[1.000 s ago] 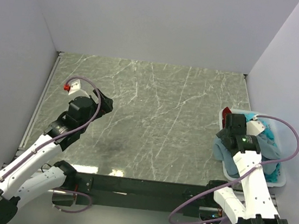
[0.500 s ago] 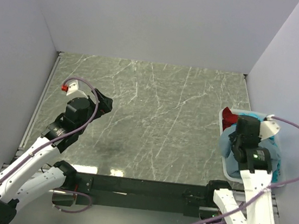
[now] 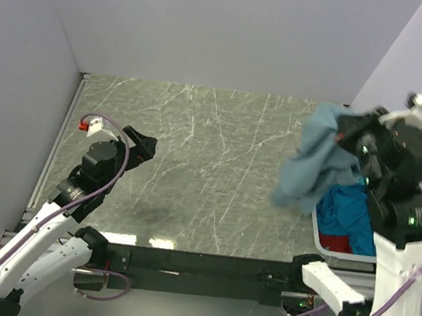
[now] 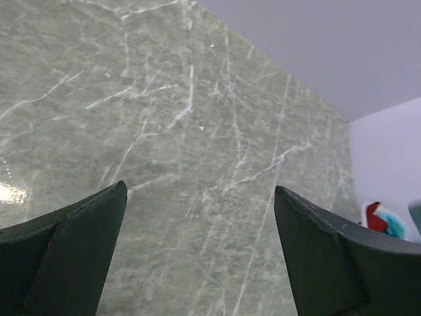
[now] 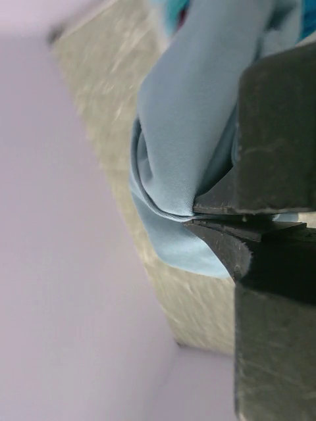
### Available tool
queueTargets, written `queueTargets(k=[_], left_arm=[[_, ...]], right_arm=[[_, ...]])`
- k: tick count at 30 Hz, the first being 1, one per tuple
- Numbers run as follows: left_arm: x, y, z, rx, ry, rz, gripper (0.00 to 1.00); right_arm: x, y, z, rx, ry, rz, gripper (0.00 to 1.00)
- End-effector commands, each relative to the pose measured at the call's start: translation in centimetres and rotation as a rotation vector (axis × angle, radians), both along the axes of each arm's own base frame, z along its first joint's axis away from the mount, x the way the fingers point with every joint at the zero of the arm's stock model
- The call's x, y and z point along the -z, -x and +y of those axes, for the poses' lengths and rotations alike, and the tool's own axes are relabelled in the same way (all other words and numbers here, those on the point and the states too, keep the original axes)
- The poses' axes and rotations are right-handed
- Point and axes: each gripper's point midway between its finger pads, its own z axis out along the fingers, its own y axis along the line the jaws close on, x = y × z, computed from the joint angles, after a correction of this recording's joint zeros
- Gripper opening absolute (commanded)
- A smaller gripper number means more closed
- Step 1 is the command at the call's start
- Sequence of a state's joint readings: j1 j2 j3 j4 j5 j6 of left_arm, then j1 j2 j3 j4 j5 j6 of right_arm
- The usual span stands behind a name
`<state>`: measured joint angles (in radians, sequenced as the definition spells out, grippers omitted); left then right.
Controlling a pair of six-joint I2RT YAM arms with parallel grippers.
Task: Fold and stack the t-shirts
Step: Move the tshirt to the center of the board, then flatten the tshirt out
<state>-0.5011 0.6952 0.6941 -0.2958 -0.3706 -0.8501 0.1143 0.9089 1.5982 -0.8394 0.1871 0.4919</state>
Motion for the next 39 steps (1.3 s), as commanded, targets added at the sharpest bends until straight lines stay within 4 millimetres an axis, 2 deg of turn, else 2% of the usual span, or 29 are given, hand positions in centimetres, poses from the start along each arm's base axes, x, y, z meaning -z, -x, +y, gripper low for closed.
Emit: queueTargets(k=[1,2,4,5,6,8,9,11,14,15,16,17,18,19,20,22,23,24,25,26,29,31,32,33,34,35,36,37,39], left_arm=[[-2.3,0.4,-0.4,0.03,0.041,-0.065,0.99],[-2.3,0.5,-0.2,0.021,0.039,-0.06,0.99],[-2.2,0.5,0.5,-0.023,0.046,-0.04,0.99],[-2.2,0.5,0.9,-0.047,0.048,-0.036,0.99],[-2.2,0.6,1.2,-0.063,0.049,-0.029,0.99],[-2.4,0.9,2.1,-0.115,0.062,-0.005,0.99],[-2.8,1.1,2.3,-0.121,0.061,-0.01,0.99],[-3.2,1.5,2.7,-0.125,0.067,-0.029,0.98],[-3.7,1.8,2.3,-0.1,0.109,-0.065,0.98],[-3.7,2.1,2.1,-0.074,0.102,-0.079,0.99],[-3.7,2.2,1.9,-0.066,0.118,-0.081,1.0],[-3.6,2.2,1.8,-0.069,0.129,-0.078,0.99],[-3.5,2.1,1.8,-0.071,0.127,-0.073,0.99],[-3.3,2.0,1.9,-0.077,0.122,-0.067,0.99],[-3.0,1.7,1.8,-0.079,0.11,-0.057,0.99],[-2.8,1.4,1.5,-0.064,0.079,-0.047,0.99],[-2.7,1.1,1.0,-0.041,0.062,-0.039,0.99],[-2.6,0.9,0.7,-0.029,0.058,-0.035,1.0],[-2.1,0.5,0.4,-0.024,0.048,-0.019,0.99],[-2.0,0.2,-0.1,-0.003,0.047,-0.023,0.99],[0.2,-0.6,-0.9,0.017,0.019,0.011,1.0],[1.8,-1.5,-0.7,-0.016,-0.004,0.048,0.99],[2.8,-1.9,-0.5,-0.041,-0.02,0.069,0.99],[3.4,-2.2,0.4,-0.099,-0.039,0.087,0.99],[5.0,-2.7,0.8,-0.134,-0.075,0.138,0.99],[5.3,-3.1,1.3,-0.178,-0.078,0.153,0.99],[5.8,-3.5,2.6,-0.253,-0.111,0.164,1.0],[7.2,-4.1,3.3,-0.287,-0.145,0.203,1.0],[8.3,-5.2,3.3,-0.26,-0.15,0.233,0.99]], right_arm=[[-6.1,-2.5,5.7,-0.227,0.079,-0.159,0.0],[-6.0,-3.4,9.4,-0.331,0.097,-0.152,0.0],[-7.4,-3.8,12.1,-0.399,0.115,-0.188,0.0],[-7.1,-5.1,14.7,-0.465,0.122,-0.183,0.0],[-8.2,-4.8,16.7,-0.527,0.11,-0.21,0.01],[-7.5,-6.2,20.5,-0.611,0.109,-0.196,0.02],[-8.0,-5.8,22.2,-0.659,0.103,-0.214,0.02],[-7.4,-6.5,25.5,-0.743,0.082,-0.223,0.04],[-5.2,-7.6,28.3,-0.799,0.018,-0.184,0.06],[-3.0,-8.0,29.1,-0.813,0.014,-0.134,0.06],[-2.1,-8.1,29.3,-0.82,0.001,-0.118,0.07],[1.4,-8.3,29.8,-0.835,0.017,-0.052,0.08],[3.0,-8.2,29.9,-0.84,0.02,-0.026,0.1],[3.3,-7.8,29.6,-0.842,0.013,-0.043,0.12],[8.0,-7.8,29.2,-0.828,0.038,0.044,0.2],[10.4,-7.7,27.2,-0.746,0.036,0.077,0.3],[14.9,-7.3,26.2,-0.724,0.062,0.165,0.39],[16.7,-7.2,25.2,-0.688,0.064,0.206,0.43],[18.3,-7.3,23.2,-0.61,0.08,0.247,0.49],[21.5,-6.9,21.6,-0.561,0.111,0.316,0.51],[25.3,-6.0,17.1,-0.407,0.188,0.409,0.53],[25.7,-5.1,15.5,-0.37,0.213,0.412,0.53],[27.0,-4.4,15.2,-0.383,0.225,0.43,0.53],[26.4,-4.0,15.5,-0.418,0.216,0.395,0.54],[26.8,-3.6,15.8,-0.45,0.212,0.391,0.63],[27.9,-2.6,16.7,-0.528,0.203,0.407,0.64],[27.6,-2.5,17.4,-0.564,0.178,0.38,0.64],[28.6,-2.0,17.7,-0.594,0.173,0.391,0.71],[28.6,-1.6,18.8,-0.658,0.155,0.371,0.73]])
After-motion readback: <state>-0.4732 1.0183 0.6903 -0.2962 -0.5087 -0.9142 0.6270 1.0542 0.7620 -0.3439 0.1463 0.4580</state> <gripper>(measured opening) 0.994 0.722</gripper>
